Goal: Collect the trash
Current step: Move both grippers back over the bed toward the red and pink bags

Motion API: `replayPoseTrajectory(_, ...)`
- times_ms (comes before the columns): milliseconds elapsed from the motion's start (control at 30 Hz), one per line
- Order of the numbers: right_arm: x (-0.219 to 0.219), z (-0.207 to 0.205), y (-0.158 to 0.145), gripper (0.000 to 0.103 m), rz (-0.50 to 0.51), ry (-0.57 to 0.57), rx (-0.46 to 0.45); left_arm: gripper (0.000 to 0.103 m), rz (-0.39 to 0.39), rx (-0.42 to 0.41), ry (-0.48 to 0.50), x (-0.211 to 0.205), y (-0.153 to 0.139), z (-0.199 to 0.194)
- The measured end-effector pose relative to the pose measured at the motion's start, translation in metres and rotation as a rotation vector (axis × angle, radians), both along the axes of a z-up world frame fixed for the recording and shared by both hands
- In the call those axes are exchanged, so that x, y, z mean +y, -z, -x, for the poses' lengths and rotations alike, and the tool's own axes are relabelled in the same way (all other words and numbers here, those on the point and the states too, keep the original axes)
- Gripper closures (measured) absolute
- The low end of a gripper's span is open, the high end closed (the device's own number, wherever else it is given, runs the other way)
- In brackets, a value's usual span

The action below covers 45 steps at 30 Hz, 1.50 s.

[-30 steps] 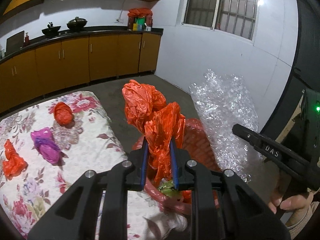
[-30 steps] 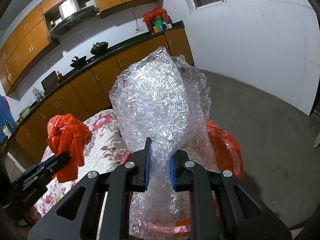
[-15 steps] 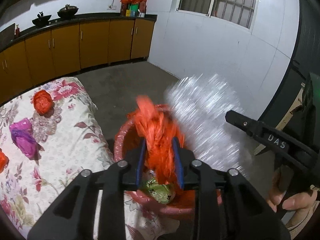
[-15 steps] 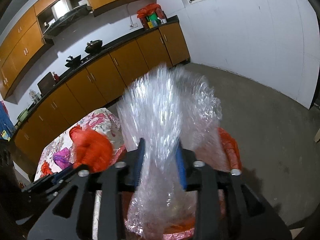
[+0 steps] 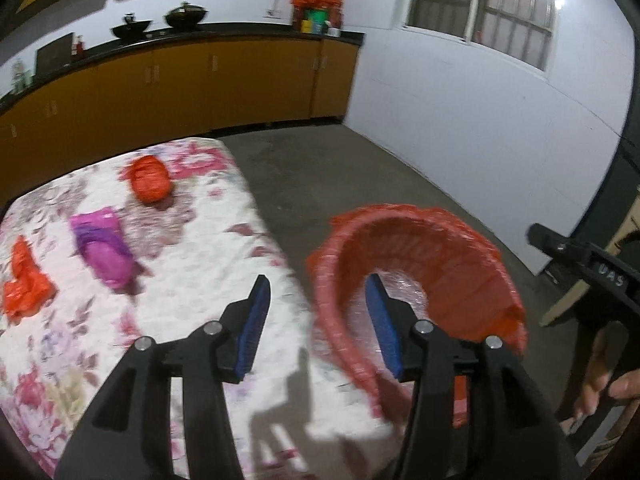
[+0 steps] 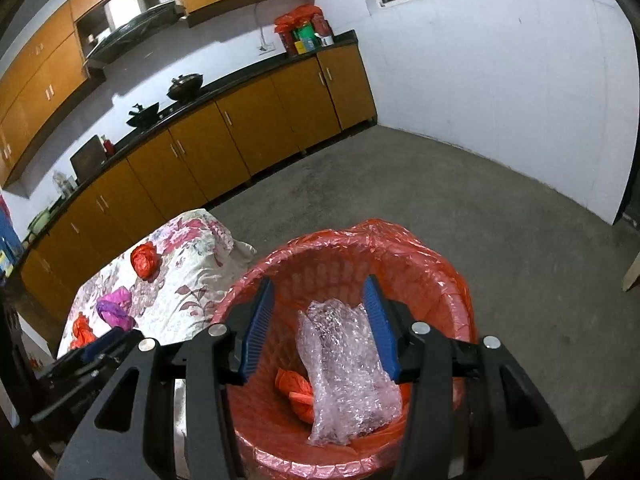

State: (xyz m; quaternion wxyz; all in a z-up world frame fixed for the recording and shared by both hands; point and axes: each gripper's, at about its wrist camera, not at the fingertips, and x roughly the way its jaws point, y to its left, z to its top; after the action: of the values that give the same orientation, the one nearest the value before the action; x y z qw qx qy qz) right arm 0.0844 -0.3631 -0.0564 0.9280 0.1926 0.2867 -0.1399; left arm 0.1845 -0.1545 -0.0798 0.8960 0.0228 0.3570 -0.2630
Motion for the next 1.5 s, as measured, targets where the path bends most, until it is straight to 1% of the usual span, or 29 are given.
replayPoseTrajectory(300, 0.020, -0.007, -0.009, 0.055, 0.042, -0.044, -0.011, 0.053, 0.000, -0.028, -0.133, 0.057, -0.006, -0.008)
replayPoseTrajectory(500, 0.034, -0.014, -0.007, 0.055, 0.052, -0.083, -0.004, 0.053, -0.003, -0.022, -0.186, 0.081, -0.003, -0.010)
replayPoseTrajectory(767, 0.054, -0.025, -0.007, 0.055, 0.061, -0.141, 0.002, 0.053, -0.032, -0.028, -0.241, 0.105, 0.002, -0.012)
replayPoseTrajectory(933, 0.086, -0.043, -0.009, 0.055, 0.091, -0.238, 0.002, 0.052, -0.061, -0.044, -0.294, 0.128, 0.004, -0.016)
replayPoseTrajectory(1000, 0.102, -0.053, -0.011, 0.055, 0.096, -0.289, -0.002, 0.051, -0.081, -0.051, -0.333, 0.144, 0.004, -0.020)
replayPoseTrajectory(1200, 0.154, -0.088, -0.009, 0.055, 0.103, -0.431, 0.000, 0.050, -0.099, -0.040, -0.461, 0.196, 0.007, -0.037)
replayPoseTrajectory(1300, 0.188, -0.116, -0.002, 0.055, 0.087, -0.520, 0.014, 0.050, -0.096, -0.030, -0.529, 0.222, 0.008, -0.048)
replayPoseTrajectory(1433, 0.225, -0.152, 0.012, 0.055, 0.062, -0.610, 0.056, 0.050, -0.088, -0.010, -0.606, 0.257, 0.012, -0.064)
replayPoseTrajectory(1500, 0.243, -0.168, 0.021, 0.055, 0.065, -0.644, 0.080, 0.050, -0.086, 0.001, -0.631, 0.269, 0.015, -0.071)
